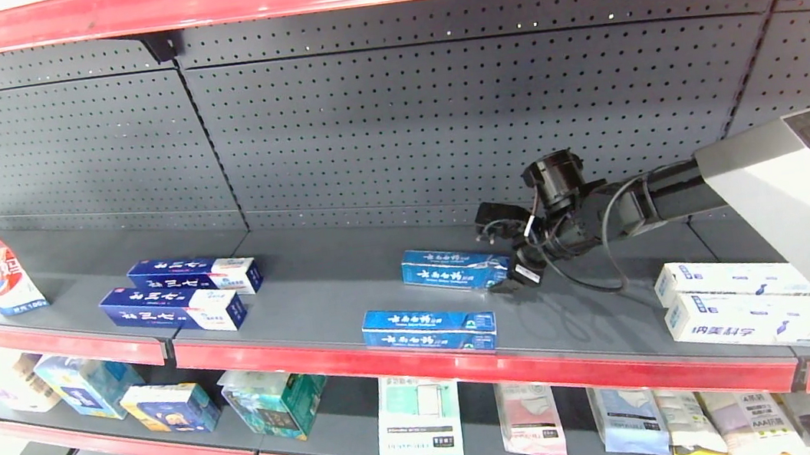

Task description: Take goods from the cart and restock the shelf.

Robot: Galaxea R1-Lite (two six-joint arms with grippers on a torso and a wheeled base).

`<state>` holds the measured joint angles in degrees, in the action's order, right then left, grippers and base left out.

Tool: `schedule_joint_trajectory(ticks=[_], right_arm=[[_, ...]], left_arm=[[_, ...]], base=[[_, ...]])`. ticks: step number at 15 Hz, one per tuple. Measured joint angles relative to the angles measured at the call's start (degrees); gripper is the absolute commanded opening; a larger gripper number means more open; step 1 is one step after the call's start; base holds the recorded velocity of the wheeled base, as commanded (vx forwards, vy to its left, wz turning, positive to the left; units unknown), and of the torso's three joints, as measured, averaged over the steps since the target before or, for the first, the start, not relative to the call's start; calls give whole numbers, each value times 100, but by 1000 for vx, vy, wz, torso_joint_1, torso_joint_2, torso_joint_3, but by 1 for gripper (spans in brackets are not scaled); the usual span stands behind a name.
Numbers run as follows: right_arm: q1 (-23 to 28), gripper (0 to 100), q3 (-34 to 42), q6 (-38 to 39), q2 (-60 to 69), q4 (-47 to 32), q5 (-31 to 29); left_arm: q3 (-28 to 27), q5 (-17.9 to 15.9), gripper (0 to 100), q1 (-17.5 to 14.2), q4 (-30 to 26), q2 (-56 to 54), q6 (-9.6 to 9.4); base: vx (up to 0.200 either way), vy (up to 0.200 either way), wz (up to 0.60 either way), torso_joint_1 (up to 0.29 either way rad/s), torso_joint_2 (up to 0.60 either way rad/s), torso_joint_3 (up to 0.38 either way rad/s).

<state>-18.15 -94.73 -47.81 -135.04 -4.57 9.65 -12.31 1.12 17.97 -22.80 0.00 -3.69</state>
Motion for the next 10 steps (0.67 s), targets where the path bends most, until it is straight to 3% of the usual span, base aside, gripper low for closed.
schedule_joint_trajectory(ticks=[10], right_arm=[[46,100,603,552,469,9,9]], left_arm=[[13,-102,100,5,5,35,2]], base=[[0,0,0,0,0,0]])
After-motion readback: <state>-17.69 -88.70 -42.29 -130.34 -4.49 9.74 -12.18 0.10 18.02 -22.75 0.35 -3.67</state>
